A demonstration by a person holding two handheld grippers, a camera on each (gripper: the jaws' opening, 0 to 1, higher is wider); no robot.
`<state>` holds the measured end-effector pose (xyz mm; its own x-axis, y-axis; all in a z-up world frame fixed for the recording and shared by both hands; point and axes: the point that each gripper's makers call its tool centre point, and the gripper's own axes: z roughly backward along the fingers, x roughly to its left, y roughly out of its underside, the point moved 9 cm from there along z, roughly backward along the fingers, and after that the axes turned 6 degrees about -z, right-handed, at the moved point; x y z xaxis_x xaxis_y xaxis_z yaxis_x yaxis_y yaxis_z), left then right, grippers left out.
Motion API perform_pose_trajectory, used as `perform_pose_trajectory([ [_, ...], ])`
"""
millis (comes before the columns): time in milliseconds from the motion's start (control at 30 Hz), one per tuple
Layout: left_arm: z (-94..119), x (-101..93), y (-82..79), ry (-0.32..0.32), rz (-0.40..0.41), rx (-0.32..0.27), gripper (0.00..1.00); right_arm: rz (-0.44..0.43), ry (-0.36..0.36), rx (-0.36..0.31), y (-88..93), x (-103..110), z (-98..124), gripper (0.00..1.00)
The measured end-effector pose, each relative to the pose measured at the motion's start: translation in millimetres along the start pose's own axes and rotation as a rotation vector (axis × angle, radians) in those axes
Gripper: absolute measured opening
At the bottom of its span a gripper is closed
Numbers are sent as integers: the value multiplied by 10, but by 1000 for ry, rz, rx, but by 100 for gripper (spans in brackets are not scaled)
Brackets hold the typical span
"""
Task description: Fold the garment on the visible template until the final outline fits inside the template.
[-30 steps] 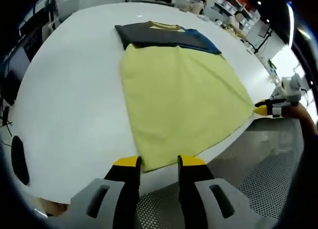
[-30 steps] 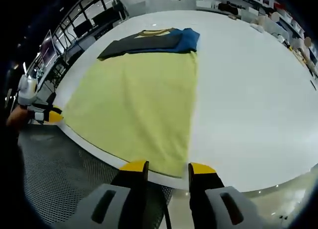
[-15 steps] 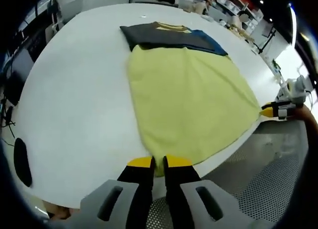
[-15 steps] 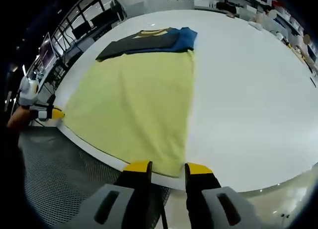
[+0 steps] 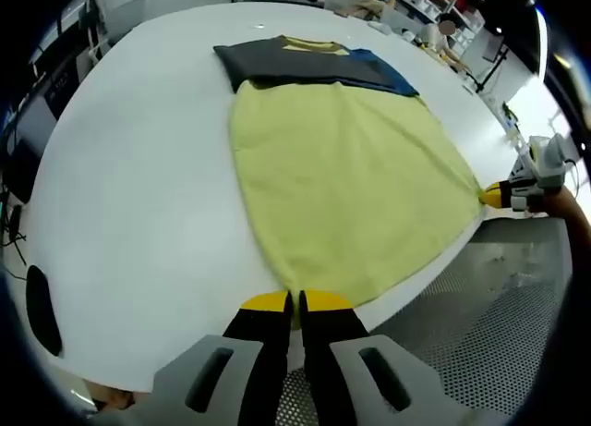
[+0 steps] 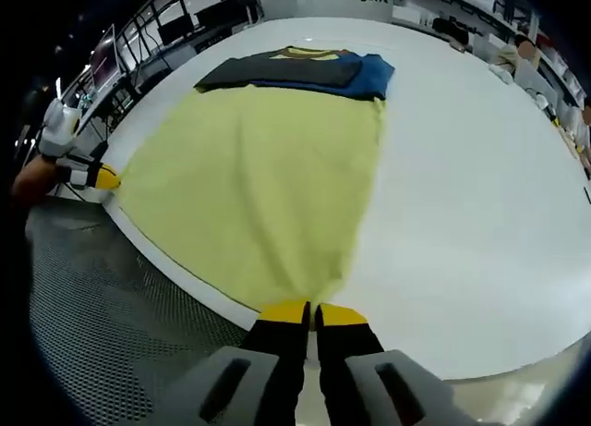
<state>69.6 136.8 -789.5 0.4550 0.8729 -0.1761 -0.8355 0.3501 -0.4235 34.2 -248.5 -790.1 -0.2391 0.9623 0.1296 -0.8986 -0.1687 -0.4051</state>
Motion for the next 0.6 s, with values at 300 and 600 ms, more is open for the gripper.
perform_pose_trajectory([
  [300, 39, 2, 74, 28, -50, 62, 0, -16, 4, -1, -17, -14, 45, 0],
  [600, 66, 91, 188, 33, -112, 137, 0, -7, -52, 104, 94, 74, 73, 0],
])
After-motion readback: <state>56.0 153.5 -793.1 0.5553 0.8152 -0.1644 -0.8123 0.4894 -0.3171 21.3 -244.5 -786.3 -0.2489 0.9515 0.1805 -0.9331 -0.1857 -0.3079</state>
